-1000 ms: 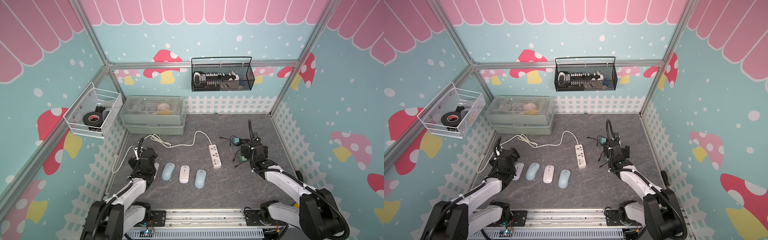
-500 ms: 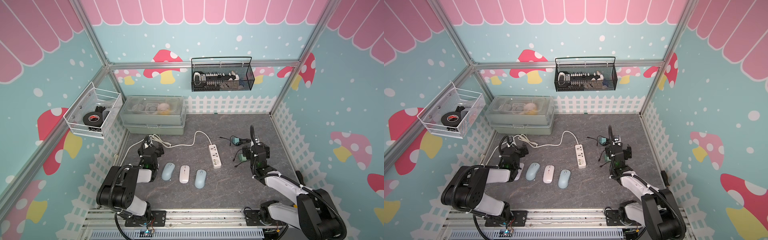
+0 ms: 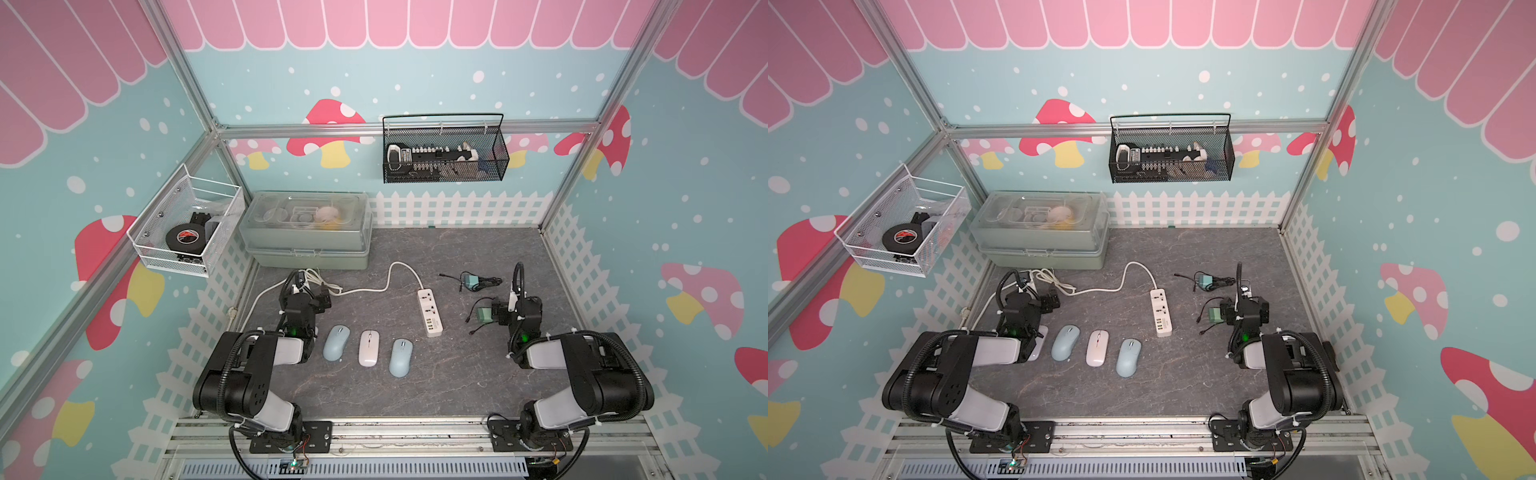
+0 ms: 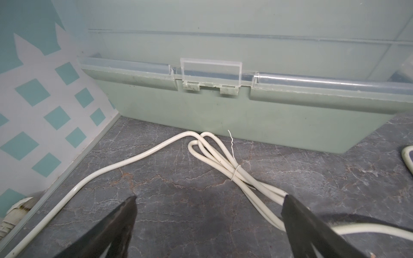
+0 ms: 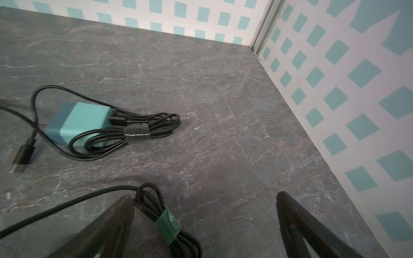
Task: Unplug the wireless mouse
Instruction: Reset both arms
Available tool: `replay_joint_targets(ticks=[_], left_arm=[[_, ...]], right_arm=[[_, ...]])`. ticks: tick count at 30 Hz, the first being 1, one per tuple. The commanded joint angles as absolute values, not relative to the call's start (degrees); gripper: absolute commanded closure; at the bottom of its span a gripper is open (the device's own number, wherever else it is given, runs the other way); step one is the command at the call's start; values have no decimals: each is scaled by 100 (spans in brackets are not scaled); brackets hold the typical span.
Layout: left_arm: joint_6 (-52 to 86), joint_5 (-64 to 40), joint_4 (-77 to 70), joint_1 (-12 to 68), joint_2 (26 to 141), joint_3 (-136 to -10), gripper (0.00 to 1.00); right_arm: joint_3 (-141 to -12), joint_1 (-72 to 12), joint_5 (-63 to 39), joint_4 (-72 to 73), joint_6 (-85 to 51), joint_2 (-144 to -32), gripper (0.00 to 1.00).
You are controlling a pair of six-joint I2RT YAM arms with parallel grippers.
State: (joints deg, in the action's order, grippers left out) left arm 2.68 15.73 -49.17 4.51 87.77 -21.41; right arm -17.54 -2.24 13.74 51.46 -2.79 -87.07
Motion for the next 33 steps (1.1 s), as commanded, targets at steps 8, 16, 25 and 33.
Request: replay_joint_targets(ticks=[8, 16, 25, 33], left_arm=[[193, 1510, -5090, 410, 8780, -2224, 1], [193, 1506, -5090, 411, 8789, -2224, 1], [250, 1295, -4861, 318, 8815, -2339, 1], [264, 1189, -4900, 263, 8764, -2301, 1]], right_arm=[[-2052, -202, 940, 5260, -79, -8724, 2], [-2045, -202, 940, 5256, -79, -8719, 1], [-2048, -202, 935, 5256, -79, -8711, 1], [-2055, -193, 940, 5259, -79, -8718, 1]])
